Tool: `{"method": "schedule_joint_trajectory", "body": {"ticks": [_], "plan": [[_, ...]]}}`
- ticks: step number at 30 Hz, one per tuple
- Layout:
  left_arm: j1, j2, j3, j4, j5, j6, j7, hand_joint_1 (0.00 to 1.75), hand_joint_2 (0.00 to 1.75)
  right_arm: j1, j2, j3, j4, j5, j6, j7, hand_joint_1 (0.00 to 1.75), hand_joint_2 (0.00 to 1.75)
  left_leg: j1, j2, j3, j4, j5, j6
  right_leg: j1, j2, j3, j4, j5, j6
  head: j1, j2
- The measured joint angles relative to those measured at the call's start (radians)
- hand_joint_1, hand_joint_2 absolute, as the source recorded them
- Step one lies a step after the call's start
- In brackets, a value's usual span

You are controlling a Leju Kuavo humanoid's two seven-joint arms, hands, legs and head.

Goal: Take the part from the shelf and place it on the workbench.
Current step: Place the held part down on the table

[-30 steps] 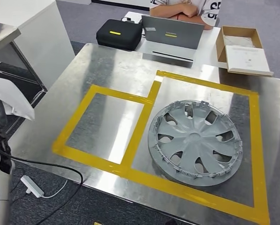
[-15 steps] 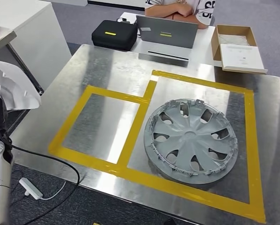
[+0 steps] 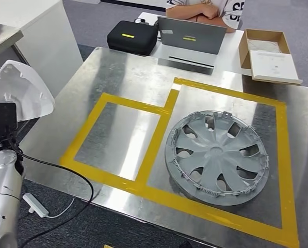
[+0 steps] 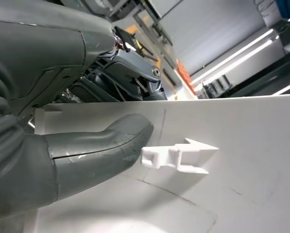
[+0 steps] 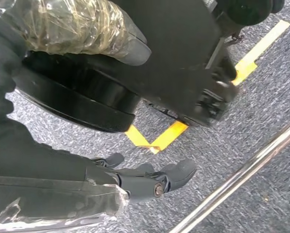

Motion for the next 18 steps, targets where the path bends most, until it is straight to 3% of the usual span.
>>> {"method": "schedule_joint_trajectory", "body": {"ticks": [4,6,8,9,10,11,13,14,16,18], "plan": [[-0.022,-0.018,-0.003,0.038,-0.013,0.014,-0.031,1.75,1.75,-0.003,0.001,0.008,0.001,0.007,-0.001,-0.001,0.00,1.75,0.003,0.000,-0.007,0.011,-0.009,-0.020,-0.002,0.003,0.011,-0.018,0.003,-0.014,-0.001,0.000],[-0.041,-0.027,-0.006,0.054,-0.019,0.017,-0.046,1.75,1.75,-0.005,0.001,0.014,0.002,0.011,-0.001,0.000,0.00,1.75,0.005,0.001,-0.041,0.087,-0.054,-0.029,-0.006,0.002,0.015,-0.025,0.006,-0.022,-0.005,0.000],[-0.056,-0.035,-0.009,0.068,-0.024,0.018,-0.053,1.75,1.75,-0.006,0.001,0.019,0.004,0.015,-0.001,0.001,0.00,1.75,0.006,0.001,-0.101,0.212,-0.108,-0.035,-0.006,0.001,0.016,-0.024,0.005,-0.025,-0.008,0.000],[-0.059,-0.040,-0.011,0.074,-0.026,0.018,-0.054,1.75,1.75,-0.006,0.001,0.019,0.004,0.016,-0.001,0.001,0.00,1.75,0.007,0.001,-0.123,0.256,-0.118,-0.037,-0.006,0.002,0.016,-0.024,0.004,-0.025,-0.008,0.000],[-0.061,-0.044,-0.013,0.079,-0.027,0.019,-0.054,1.75,1.75,-0.006,0.001,0.020,0.005,0.016,-0.001,0.001,0.00,1.75,0.009,0.001,-0.132,0.269,-0.109,-0.039,-0.006,0.003,0.017,-0.023,0.003,-0.025,-0.008,0.000],[-0.063,-0.047,-0.014,0.083,-0.028,0.019,-0.055,1.75,1.75,-0.006,0.001,0.020,0.005,0.016,-0.001,0.002,0.00,1.75,0.010,0.001,-0.122,0.244,-0.082,-0.039,-0.007,0.004,0.019,-0.021,0.002,-0.024,-0.008,0.000],[-0.071,-0.052,-0.021,0.088,-0.032,0.017,-0.058,1.75,1.75,-0.007,0.001,0.021,0.006,0.017,0.000,0.001,0.00,1.75,0.012,0.001,-0.067,0.126,-0.012,-0.038,-0.006,0.006,0.022,-0.017,-0.003,-0.019,-0.008,0.000],[-0.077,-0.055,-0.026,0.090,-0.034,0.014,-0.060,1.75,1.75,-0.007,0.001,0.022,0.007,0.017,0.000,0.001,0.00,1.75,0.011,0.001,-0.041,0.069,0.008,-0.036,-0.004,0.007,0.021,-0.013,-0.006,-0.015,-0.008,0.000],[-0.086,-0.064,-0.039,0.094,-0.039,0.002,-0.063,1.75,1.75,-0.007,0.000,0.024,0.007,0.018,0.003,0.000,0.00,1.75,0.008,-0.001,-0.019,0.019,0.010,-0.027,-0.001,0.006,0.016,-0.010,-0.009,-0.005,-0.008,0.000],[-0.090,-0.077,-0.056,0.096,-0.042,-0.012,-0.063,1.75,1.75,-0.007,0.000,0.027,0.008,0.019,0.005,-0.001,0.00,1.75,0.006,-0.002,-0.020,0.012,0.008,-0.013,-0.002,0.004,0.011,-0.010,-0.011,0.005,-0.007,0.000]]}}
